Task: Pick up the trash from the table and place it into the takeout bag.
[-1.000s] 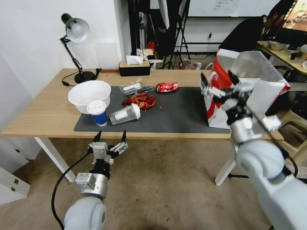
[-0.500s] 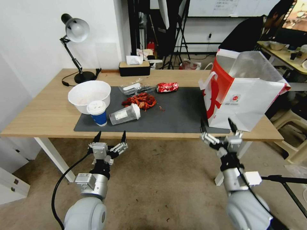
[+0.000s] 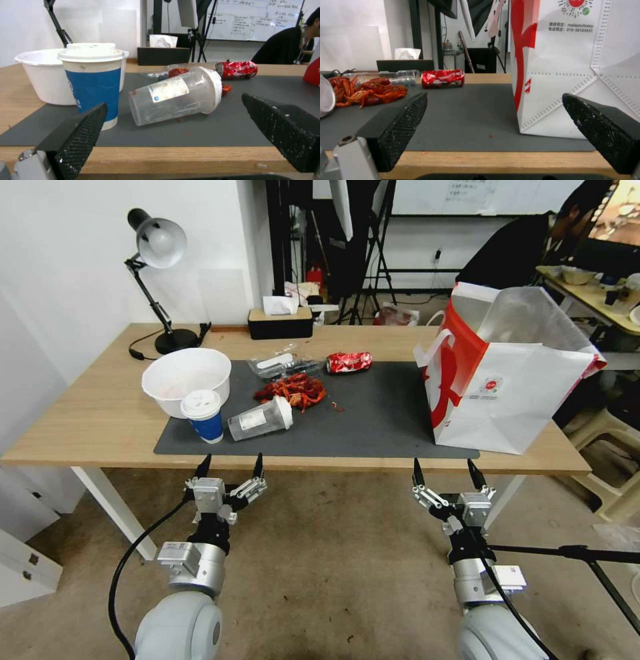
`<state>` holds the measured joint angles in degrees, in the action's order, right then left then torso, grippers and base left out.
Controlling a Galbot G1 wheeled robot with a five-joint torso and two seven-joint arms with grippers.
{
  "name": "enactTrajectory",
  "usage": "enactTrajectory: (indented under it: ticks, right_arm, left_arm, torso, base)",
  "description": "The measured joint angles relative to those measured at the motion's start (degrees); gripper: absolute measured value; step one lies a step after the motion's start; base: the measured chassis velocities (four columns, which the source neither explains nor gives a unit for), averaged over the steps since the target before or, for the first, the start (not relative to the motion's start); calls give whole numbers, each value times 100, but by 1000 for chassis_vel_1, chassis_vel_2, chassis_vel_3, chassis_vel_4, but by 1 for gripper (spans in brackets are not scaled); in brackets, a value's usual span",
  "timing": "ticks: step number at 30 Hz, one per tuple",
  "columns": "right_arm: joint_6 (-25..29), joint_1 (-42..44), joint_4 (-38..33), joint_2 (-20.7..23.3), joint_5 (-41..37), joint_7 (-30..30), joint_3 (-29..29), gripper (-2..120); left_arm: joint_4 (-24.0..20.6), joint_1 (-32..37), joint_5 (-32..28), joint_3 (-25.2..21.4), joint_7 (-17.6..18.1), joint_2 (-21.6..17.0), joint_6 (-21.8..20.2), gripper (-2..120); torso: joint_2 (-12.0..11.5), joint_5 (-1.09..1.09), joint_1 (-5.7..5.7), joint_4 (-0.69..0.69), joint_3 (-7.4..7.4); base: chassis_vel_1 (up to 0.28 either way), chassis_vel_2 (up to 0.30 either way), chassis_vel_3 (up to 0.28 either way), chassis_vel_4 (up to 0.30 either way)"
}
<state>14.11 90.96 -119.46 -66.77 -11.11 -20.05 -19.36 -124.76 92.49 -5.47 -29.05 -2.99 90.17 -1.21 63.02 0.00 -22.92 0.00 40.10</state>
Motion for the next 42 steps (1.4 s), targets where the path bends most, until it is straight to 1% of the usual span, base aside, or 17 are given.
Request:
enactTrajectory:
  ticks: [11, 14, 15, 19, 20, 23, 25, 27, 28, 31, 32, 34, 35, 37, 40, 42]
  right_arm:
    - [-433, -688, -33, 52, -305, -212, 326, 100]
    - [-847, -1349, 93, 82, -872, -369, 603, 100]
    - [-847, -1349, 93, 82, -872, -369, 603, 100]
    - [-1238, -2073, 339, 109, -1490, -540, 950, 100]
    - [-1238, -2073, 339, 109, -1490, -540, 950, 100]
    - [-1458, -2704, 625, 112, -1895, -711, 1218, 100]
    - [-1458, -2704, 625, 112, -1895, -711, 1218, 100]
    - [-1636, -3299, 950, 88, -2310, -888, 1488, 100]
    - [-1636, -3299, 950, 88, -2310, -888, 1488, 100]
    - [-1910, -4144, 1399, -35, -3132, -1161, 1816, 100]
    - [-1910, -4144, 1399, -35, -3132, -1161, 1816, 100]
    - [-1998, -4562, 1650, -172, -3579, -1323, 1933, 100]
    - [-1998, -4562, 1650, -172, -3579, -1323, 1933, 100]
    - [-2078, -4964, 1927, -351, -4015, -1477, 2002, 100]
    - [-2095, -5159, 2107, -457, -4200, -1545, 2034, 100]
    - [-2139, -5476, 2397, -670, -4511, -1681, 2063, 100]
  left_arm:
    - [5, -17, -16, -7, 2, -5, 5, 100]
    - [15, -26, -24, -23, 4, -17, 13, 100]
    - [15, -26, -24, -23, 4, -17, 13, 100]
    - [38, -35, -34, -37, 9, -16, 32, 100]
    - [38, -35, -34, -37, 9, -16, 32, 100]
    - [46, -34, -37, -44, 12, -8, 43, 100]
    - [46, -34, -37, -44, 12, -8, 43, 100]
    - [52, -33, -37, -55, 14, 8, 48, 100]
    - [52, -33, -37, -55, 14, 8, 48, 100]
    - [71, -33, -37, -65, 16, 38, 54, 100]
    - [71, -33, -37, -65, 16, 38, 54, 100]
    - [85, -35, -35, -65, 16, 58, 59, 100]
    - [85, -35, -35, -65, 16, 58, 59, 100]
    - [93, -33, -30, -63, 17, 65, 60, 100]
    - [94, -32, -28, -63, 16, 64, 60, 100]
    - [94, -26, -25, -70, 16, 55, 60, 100]
  torso:
    - [0, 0, 0, 0, 0]
    - [0, 0, 0, 0, 1]
    - [0, 0, 0, 0, 1]
    - [0, 0, 0, -1, 1]
    - [0, 0, 0, -1, 1]
    - [0, 0, 0, 0, 1]
    - [0, 0, 0, 0, 1]
    - [0, -1, 0, 0, 2]
    - [0, -1, 0, 0, 2]
    - [0, -1, 0, 0, 1]
    - [0, -1, 0, 0, 1]
    - [-1, 0, 0, -1, 1]
    - [-1, 0, 0, -1, 1]
    - [0, -1, 0, 0, 1]
    - [-1, -1, 0, 0, 1]
    - [0, -1, 0, 0, 1]
  base:
    - [0, 0, 0, 0]
    - [0, 0, 0, 0]
    - [0, 0, 0, 0]
    - [0, 0, 0, 0]
    - [0, 0, 0, 0]
    - [0, 0, 0, 0]
    - [0, 0, 0, 0]
    - [0, 0, 0, 0]
    - [0, 0, 0, 0]
    - [0, 0, 0, 0]
    - [0, 0, 0, 0]
    - [0, 0, 0, 0]
    - [0, 0, 0, 0]
    - [0, 0, 0, 0]
    - [0, 0, 0, 0]
    - [0, 0, 0, 0]
